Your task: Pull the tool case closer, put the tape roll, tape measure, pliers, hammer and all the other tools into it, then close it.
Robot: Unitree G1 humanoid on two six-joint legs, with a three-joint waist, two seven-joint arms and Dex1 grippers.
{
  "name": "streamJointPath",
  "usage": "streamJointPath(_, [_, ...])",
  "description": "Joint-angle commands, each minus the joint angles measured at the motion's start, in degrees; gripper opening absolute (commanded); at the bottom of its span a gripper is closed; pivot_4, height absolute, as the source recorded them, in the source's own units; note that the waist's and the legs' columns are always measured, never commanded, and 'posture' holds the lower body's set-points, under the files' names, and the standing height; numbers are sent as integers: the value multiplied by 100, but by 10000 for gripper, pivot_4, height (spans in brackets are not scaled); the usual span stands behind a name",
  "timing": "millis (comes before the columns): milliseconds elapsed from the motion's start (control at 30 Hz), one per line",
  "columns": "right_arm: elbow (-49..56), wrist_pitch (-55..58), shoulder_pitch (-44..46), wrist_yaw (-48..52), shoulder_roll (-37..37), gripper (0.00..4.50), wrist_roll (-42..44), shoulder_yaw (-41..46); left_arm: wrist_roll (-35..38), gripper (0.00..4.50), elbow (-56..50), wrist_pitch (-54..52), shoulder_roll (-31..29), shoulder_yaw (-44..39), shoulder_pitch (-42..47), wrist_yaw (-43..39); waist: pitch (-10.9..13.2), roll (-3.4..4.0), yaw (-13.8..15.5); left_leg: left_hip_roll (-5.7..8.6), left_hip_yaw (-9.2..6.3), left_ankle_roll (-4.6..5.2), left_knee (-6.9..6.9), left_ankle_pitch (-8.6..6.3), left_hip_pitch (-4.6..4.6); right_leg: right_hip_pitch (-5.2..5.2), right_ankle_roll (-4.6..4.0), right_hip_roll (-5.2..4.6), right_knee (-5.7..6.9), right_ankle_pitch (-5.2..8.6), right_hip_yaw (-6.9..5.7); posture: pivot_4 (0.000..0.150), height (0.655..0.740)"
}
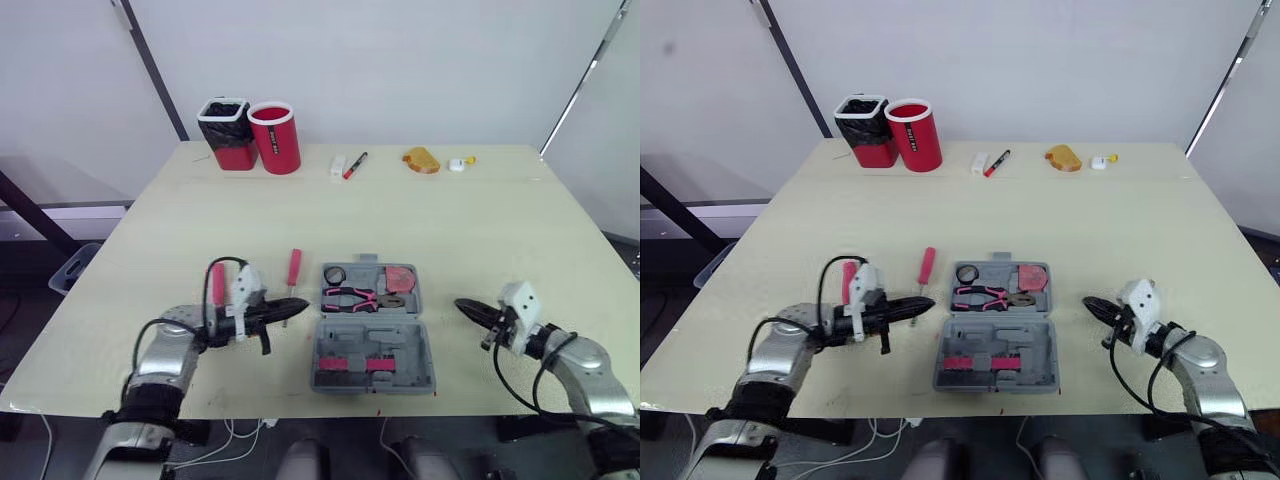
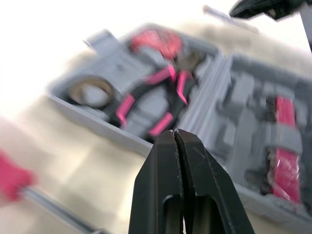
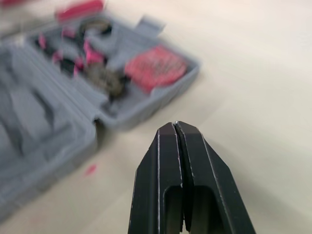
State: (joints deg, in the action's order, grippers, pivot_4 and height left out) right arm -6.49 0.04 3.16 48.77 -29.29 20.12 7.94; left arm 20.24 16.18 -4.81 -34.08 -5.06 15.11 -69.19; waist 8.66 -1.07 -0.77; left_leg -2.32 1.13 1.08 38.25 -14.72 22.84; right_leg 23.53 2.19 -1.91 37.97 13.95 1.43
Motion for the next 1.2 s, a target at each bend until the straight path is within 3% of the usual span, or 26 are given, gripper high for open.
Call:
streamJointPath(33, [533, 72, -349, -300, -18, 139, 394, 645, 405, 950, -449, -68, -189, -648, -373, 212, 0, 0, 1, 0, 0, 0, -1, 0, 0, 0, 0, -1, -1, 0, 1, 1500, 7400])
streamJointPath(133, [694, 38, -802, -454, -33, 139, 512, 1062, 569, 950, -642, -84, -297, -1086, -822, 406, 0, 0, 5, -1, 1, 0, -2, 0, -2, 0, 0, -4, -2, 1, 1, 1500, 7400])
streamJointPath(233, [753, -11, -1309, -530, -58, 0, 569, 1438, 718, 8603, -719, -136, -390, -1581, -1283, 659, 0, 0, 15, -1, 3, 0, -2, 0, -2, 0, -4, -7, -3, 3, 2, 1500, 7400])
streamJointPath(400, [926, -15, -2043, -630, 34, 24318, 724, 1925, 749, 34328, -436, 44, -517, -2298, -1940, 952, 1, 1, 10, -7, 4, 0, -3, 0, -10, 0, -19, -9, -3, 16, 6, 1500, 7400])
streamJointPath(500, [914, -117, -2379, -655, 118, 35600, 760, 2132, 689, 44549, -226, 200, -545, -2539, -2308, 1028, 1, 2, 1, -19, 5, -1, -9, -1, -14, 1, -8, -9, -5, 24, 10, 1500, 7400])
streamJointPath(567, [771, -344, -2591, -732, 237, 44610, 750, 2337, 645, 45000, 22, 349, -530, -2730, -2632, 1083, 1, 1, -2, -20, 7, -1, -16, -1, -14, 4, -3, -10, -11, 28, 12, 1500, 7400])
streamJointPath(900, [605, -697, -3226, -946, 778, 44610, 803, 2680, 708, 45000, 465, 751, -373, -2955, -3238, 1122, 0, -2, 18, -33, 6, -4, -17, -3, -15, 16, 1, -62, -11, 31, 12, 1500, 7400])
streamJointPath(1200, [864, -336, -2896, -1218, 552, 44610, 730, 2486, 634, 45000, 285, 823, -657, -2490, -2724, 601, 0, -2, 7, -30, 10, -4, -18, -3, -12, 16, -2, -72, -12, 30, 18, 1500, 7400])
